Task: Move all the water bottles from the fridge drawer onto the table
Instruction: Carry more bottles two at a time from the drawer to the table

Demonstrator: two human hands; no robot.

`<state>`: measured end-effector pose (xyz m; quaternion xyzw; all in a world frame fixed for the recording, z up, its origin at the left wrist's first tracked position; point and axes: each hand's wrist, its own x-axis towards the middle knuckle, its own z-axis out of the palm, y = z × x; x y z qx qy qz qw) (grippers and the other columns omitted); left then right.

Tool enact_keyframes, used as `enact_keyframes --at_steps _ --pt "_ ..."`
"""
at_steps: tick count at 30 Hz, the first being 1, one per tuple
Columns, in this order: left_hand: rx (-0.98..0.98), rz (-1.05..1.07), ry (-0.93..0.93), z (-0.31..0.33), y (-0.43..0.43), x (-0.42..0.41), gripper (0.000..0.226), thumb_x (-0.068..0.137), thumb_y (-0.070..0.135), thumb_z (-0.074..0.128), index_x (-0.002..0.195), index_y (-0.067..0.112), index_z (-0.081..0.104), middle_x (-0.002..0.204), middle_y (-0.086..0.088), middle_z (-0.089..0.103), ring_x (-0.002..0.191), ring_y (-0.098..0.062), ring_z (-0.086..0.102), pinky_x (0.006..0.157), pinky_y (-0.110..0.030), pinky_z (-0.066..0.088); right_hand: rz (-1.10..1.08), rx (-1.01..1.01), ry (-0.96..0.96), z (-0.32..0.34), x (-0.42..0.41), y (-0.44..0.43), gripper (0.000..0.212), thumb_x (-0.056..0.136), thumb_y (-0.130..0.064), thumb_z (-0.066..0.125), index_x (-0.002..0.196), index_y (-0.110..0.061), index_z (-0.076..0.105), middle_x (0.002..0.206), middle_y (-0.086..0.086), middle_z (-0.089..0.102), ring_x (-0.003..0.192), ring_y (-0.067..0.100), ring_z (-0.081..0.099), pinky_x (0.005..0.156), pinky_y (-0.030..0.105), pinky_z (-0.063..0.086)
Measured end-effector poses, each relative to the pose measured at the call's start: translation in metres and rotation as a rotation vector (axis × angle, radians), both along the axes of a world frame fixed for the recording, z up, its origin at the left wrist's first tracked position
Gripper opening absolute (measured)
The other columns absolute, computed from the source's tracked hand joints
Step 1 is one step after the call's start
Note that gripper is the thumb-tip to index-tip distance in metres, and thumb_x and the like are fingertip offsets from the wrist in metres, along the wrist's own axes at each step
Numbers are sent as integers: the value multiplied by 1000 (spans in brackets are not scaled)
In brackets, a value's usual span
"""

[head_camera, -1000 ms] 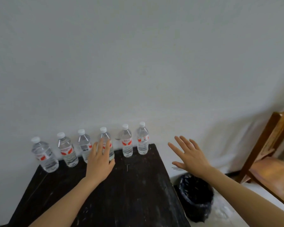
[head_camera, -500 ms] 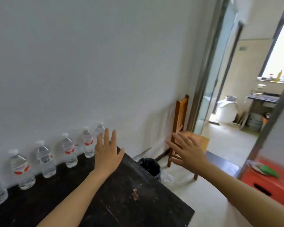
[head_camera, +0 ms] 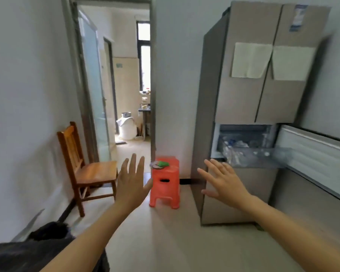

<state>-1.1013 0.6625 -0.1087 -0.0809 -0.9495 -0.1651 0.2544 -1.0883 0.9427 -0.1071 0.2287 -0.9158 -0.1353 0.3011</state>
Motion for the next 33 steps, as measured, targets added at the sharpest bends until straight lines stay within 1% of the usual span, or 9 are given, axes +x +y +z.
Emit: enact_keyframes --at_steps 2,4,6,9,14,18,24,28,33 --pt "6 -130 14 5 63 7 65 87 40 53 143 15 30 153 -13 21 140 -36 20 110 -52 24 -110 -15 42 -1 35 63 69 66 -56 66 123 -22 45 120 14 63 116 30 50 84 46 52" --pt "-11 -246 33 3 119 17 63 85 36 55 140 16 30 151 -14 26 138 -37 23 109 -52 27 -225 -42 65 -1 72 119 61 71 -56 48 123 -23 44 119 14 64 116 27 42 83 45 52" --pt "-19 -324 0 -3 169 28 68 86 38 55 143 16 26 153 -12 21 141 -34 17 113 -48 19 -314 -64 50 -6 106 167 60 73 -56 38 123 -23 44 119 13 64 117 25 40 83 45 52" --pt "-22 -389 -47 -12 248 54 71 89 42 49 147 19 15 156 -8 9 144 -29 5 116 -43 12 -388 -76 74 -12 157 241 60 74 -56 37 123 -22 44 119 12 64 117 25 40 83 45 52" --pt "1 -410 -71 -21 341 102 81 74 55 26 142 12 31 152 -15 25 139 -36 21 110 -48 26 -450 -88 50 -19 220 333 60 75 -57 37 122 -21 45 119 13 63 117 26 40 83 46 52" --pt "-15 -414 -68 -22 377 116 70 83 44 50 141 10 33 151 -17 26 138 -39 23 110 -50 27 -484 -118 60 -23 244 372 58 77 -55 37 122 -20 44 121 14 62 117 25 41 85 44 51" --pt "-26 -414 -91 -20 401 107 89 70 61 19 143 11 28 153 -15 21 140 -35 17 113 -46 21 -484 -148 83 -32 244 394 56 78 -54 38 122 -19 45 121 14 61 118 26 40 87 45 50" --pt "-12 -432 -101 -14 413 86 70 90 44 45 147 16 15 156 -9 7 144 -29 3 116 -42 13 -494 -138 110 -23 226 402 55 78 -54 37 120 -20 44 119 14 63 116 25 41 84 41 52" --pt "46 -456 -86 -3 422 53 70 90 38 49 147 16 14 156 -7 7 144 -27 0 117 -43 11 -522 -75 84 -6 191 417 56 78 -54 35 121 -19 43 120 14 62 116 27 45 82 42 53"
